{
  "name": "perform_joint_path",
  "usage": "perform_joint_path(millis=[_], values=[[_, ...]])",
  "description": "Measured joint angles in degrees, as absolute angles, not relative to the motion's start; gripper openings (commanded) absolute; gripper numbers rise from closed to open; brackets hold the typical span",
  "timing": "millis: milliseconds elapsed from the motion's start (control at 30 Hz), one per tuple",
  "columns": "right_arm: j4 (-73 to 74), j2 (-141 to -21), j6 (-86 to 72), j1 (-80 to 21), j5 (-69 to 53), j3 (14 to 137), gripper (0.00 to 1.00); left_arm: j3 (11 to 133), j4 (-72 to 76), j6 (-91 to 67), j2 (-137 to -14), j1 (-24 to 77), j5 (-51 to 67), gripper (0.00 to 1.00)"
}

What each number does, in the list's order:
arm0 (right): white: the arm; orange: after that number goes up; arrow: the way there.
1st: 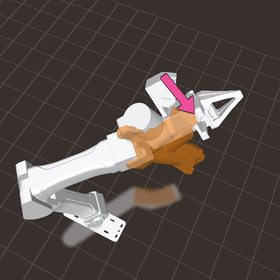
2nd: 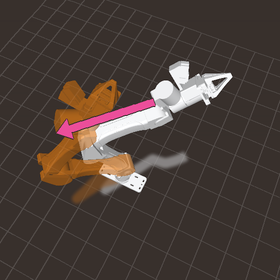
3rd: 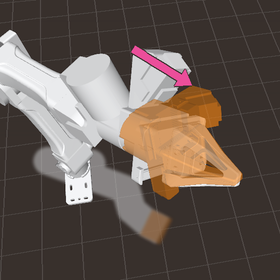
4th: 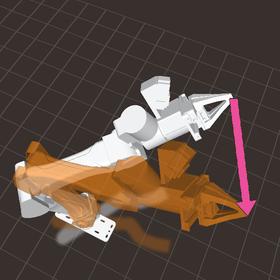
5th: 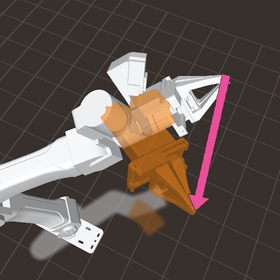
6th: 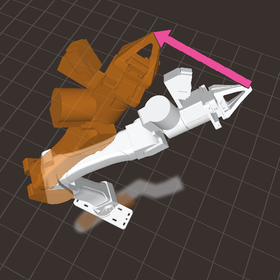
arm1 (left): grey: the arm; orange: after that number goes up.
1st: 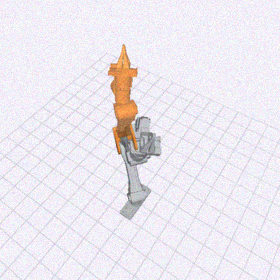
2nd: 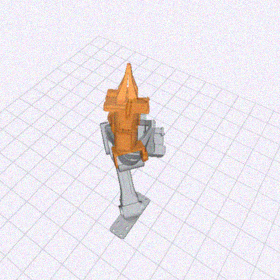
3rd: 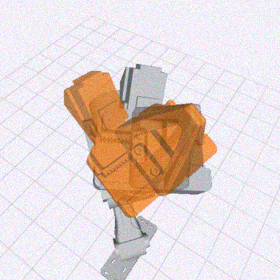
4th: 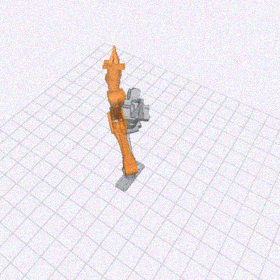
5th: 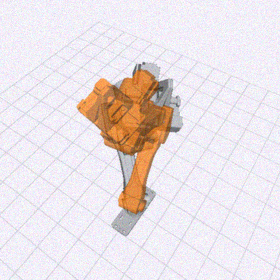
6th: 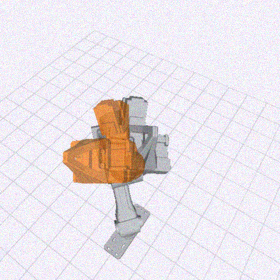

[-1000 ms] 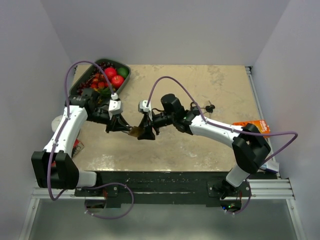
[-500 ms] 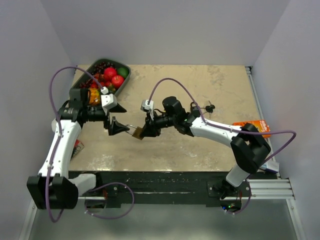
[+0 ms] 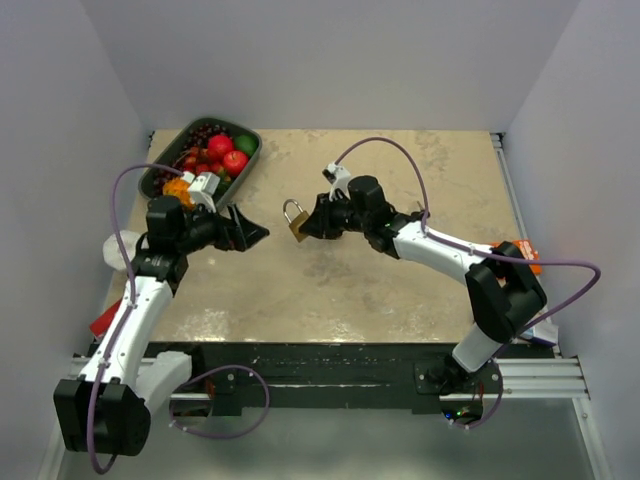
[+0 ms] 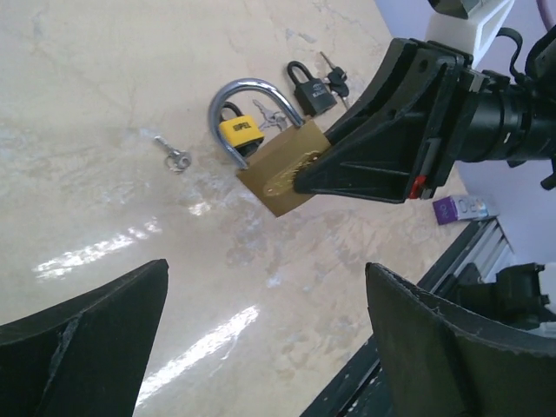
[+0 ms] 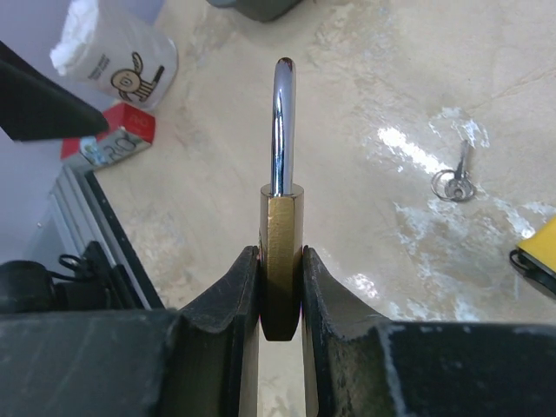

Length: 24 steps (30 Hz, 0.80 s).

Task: Lock with the key
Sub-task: Place the lock at the center of the board.

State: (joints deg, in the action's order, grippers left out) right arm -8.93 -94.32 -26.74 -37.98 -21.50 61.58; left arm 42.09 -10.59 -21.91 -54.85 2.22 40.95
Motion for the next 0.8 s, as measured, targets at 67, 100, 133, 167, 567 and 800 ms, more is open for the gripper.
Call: perform_joint_path(millis=[67,100,133,167,567,800], values=[[-9.13,-94.35,-28.88,-38.41,-20.84,62.39,0.0,42.11,-9.34,-26.28,-54.96,6.22,37.08,0.99],[-9.43,-94.35,-29.95,-38.68,-20.4,62.76,0.0,42.11,-8.8,-27.79,-55.18,7.27,36.25,0.99],[-9.72,-94.37,-30.72,-38.89,-20.25,63.0,0.0,42.11,-8.08,-29.93,-55.64,8.05,35.2,0.99],[-10.09,-94.37,-31.35,-39.13,-20.16,63.16,0.0,42.15,-7.25,-32.4,-56.62,8.45,34.11,0.99],[-11.25,-94.8,-34.13,-42.68,-18.76,64.34,0.0,42.13,-2.87,-46.94,-63.42,12.38,28.03,0.99],[-11.22,-95.7,-34.35,-45.43,-17.43,64.71,0.0,42.09,-1.39,-50.11,-64.25,13.34,26.3,0.93]])
